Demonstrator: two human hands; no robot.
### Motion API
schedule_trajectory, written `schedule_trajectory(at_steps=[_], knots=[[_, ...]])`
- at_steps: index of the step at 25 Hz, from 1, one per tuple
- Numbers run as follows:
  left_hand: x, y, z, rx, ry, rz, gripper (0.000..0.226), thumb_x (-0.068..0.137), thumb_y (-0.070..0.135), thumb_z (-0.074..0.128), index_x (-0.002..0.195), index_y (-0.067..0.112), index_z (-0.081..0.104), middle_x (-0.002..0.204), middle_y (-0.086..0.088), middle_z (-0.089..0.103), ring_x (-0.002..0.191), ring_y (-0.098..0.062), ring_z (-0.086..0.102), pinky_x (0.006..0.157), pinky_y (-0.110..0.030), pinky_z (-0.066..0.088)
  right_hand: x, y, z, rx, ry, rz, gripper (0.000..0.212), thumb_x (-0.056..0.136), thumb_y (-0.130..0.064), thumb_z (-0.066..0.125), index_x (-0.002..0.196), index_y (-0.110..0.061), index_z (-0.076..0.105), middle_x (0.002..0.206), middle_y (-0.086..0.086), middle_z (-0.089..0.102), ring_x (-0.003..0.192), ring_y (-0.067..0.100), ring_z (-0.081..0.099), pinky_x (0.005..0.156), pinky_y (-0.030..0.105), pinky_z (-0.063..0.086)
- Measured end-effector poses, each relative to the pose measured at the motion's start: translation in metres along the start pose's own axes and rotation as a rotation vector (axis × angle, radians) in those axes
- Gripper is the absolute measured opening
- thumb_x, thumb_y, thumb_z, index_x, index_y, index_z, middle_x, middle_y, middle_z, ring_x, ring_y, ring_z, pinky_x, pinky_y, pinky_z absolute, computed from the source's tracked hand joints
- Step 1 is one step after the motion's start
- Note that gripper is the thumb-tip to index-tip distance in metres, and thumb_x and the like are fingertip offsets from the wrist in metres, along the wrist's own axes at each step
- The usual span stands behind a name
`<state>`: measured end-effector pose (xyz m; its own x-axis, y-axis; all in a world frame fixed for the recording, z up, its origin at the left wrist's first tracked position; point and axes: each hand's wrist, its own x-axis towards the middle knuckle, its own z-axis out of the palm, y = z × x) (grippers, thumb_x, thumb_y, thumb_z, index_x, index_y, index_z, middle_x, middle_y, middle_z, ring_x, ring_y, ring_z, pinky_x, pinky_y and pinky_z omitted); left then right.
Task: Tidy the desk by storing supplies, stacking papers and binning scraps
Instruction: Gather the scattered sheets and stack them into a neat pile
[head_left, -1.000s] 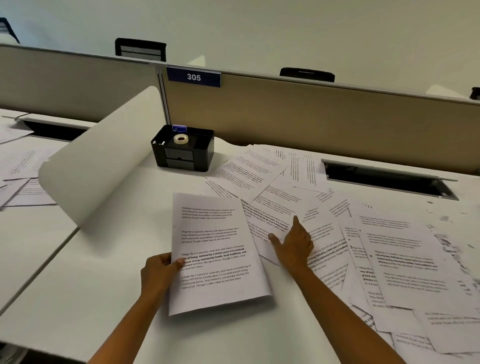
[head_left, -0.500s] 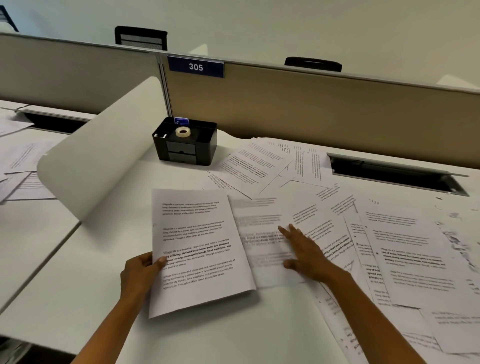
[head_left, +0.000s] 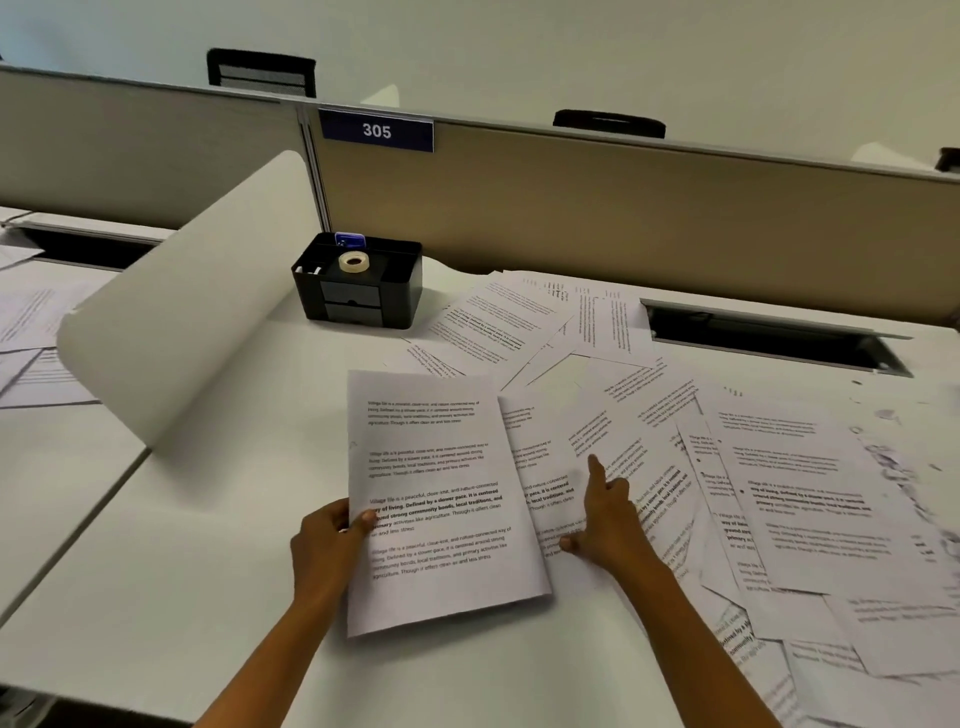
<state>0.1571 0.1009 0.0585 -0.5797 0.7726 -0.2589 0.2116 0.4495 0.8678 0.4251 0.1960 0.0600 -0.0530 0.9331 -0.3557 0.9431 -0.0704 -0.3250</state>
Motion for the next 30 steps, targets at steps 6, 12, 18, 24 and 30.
schedule_trajectory(at_steps=[6,12,18,24,30], knots=[[-0.001,0.009,0.022,0.052,-0.027,0.032,0.017,0.088,0.015,0.061,0.103,0.008,0.066,0.102,-0.012,0.070,0.073,-0.024,0.062,0.068,-0.028,0.050,-0.013,-0.010,0.016,0.228,0.083,0.000,0.066,0.088,-0.015,0.060,0.142,-0.012,0.024,0.137,0.015,0.041,0.123,0.028,0.043,0.104,0.037,0.039],[-0.010,0.012,0.043,0.323,-0.034,0.052,0.025,0.088,0.022,0.055,0.108,0.007,0.058,0.111,-0.013,0.061,0.089,-0.026,0.059,0.071,-0.031,0.048,-0.030,-0.032,0.023,0.108,0.216,0.042,0.060,0.087,-0.041,0.058,0.130,-0.007,0.036,0.128,0.014,0.046,0.116,0.028,0.045,0.095,0.031,0.040],[-0.019,0.036,0.053,0.325,-0.085,-0.045,0.038,0.085,0.001,0.051,0.120,0.001,0.036,0.124,-0.020,0.035,0.103,-0.033,0.045,0.084,-0.036,0.046,-0.027,-0.037,0.029,0.118,0.207,0.079,0.059,0.081,-0.038,0.067,0.125,-0.009,0.040,0.127,0.011,0.048,0.114,0.026,0.046,0.092,0.029,0.039],[-0.012,0.034,0.045,0.222,-0.158,0.048,0.026,0.093,0.007,0.045,0.118,0.007,0.036,0.118,-0.013,0.056,0.081,-0.019,0.053,0.064,-0.026,0.047,-0.031,-0.043,0.025,0.119,0.197,0.073,0.068,0.081,-0.029,0.070,0.130,-0.005,0.031,0.126,0.015,0.041,0.107,0.025,0.053,0.087,0.027,0.046],[-0.016,0.049,0.022,0.055,-0.085,0.400,0.018,0.091,0.008,0.055,0.104,0.017,0.046,0.096,0.011,0.059,0.070,0.000,0.057,0.052,-0.005,0.046,-0.025,-0.029,0.024,0.472,0.085,0.095,0.057,0.076,-0.027,0.075,0.121,-0.008,0.047,0.116,0.005,0.054,0.106,0.021,0.053,0.088,0.029,0.045]])
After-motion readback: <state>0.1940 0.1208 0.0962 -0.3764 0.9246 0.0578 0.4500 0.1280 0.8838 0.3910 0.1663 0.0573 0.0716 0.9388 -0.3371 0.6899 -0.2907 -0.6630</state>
